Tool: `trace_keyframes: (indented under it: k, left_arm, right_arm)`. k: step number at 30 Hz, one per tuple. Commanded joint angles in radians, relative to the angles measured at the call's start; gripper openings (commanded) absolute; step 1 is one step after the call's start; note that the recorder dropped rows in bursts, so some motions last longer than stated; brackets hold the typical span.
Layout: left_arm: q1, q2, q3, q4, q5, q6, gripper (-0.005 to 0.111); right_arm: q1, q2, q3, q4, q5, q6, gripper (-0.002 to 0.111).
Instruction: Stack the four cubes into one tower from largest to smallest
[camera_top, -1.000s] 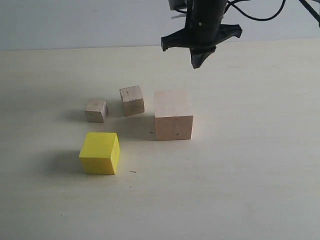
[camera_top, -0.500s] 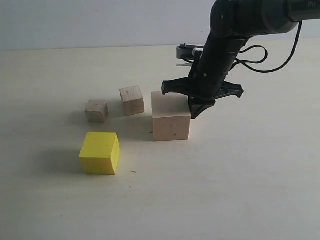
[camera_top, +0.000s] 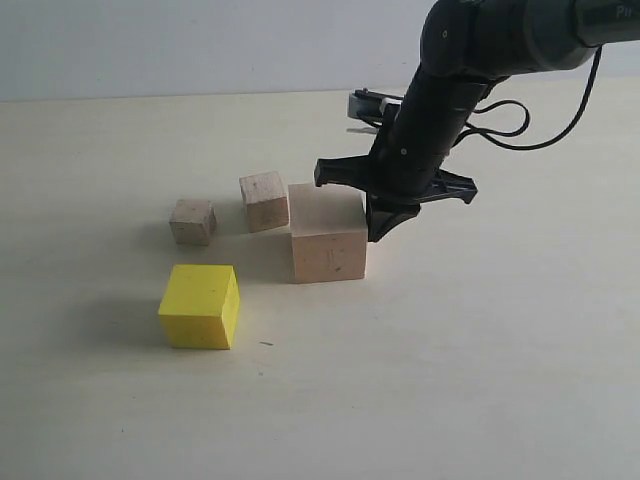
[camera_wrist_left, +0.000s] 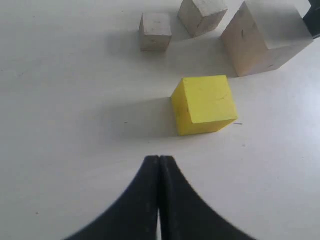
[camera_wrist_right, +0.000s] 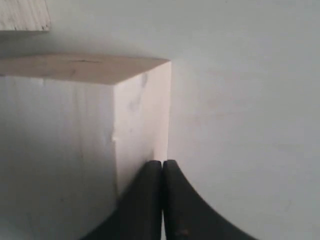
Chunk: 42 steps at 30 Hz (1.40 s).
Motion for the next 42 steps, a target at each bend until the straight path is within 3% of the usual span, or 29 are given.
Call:
trace_keyframes:
  k: [1, 42]
  left_arm:
    - [-0.005, 0.002, -0.007, -0.001, -0.016, 0.002, 0.0]
    - [-0.005, 0.002, -0.007, -0.001, -0.008, 0.002, 0.0]
  right_arm:
    - [-0.001, -0.014, 0.003, 0.004, 0.012, 0.003, 0.0]
    - [-0.001, -0.052, 0.003, 0.035, 0.105, -0.044, 0.0]
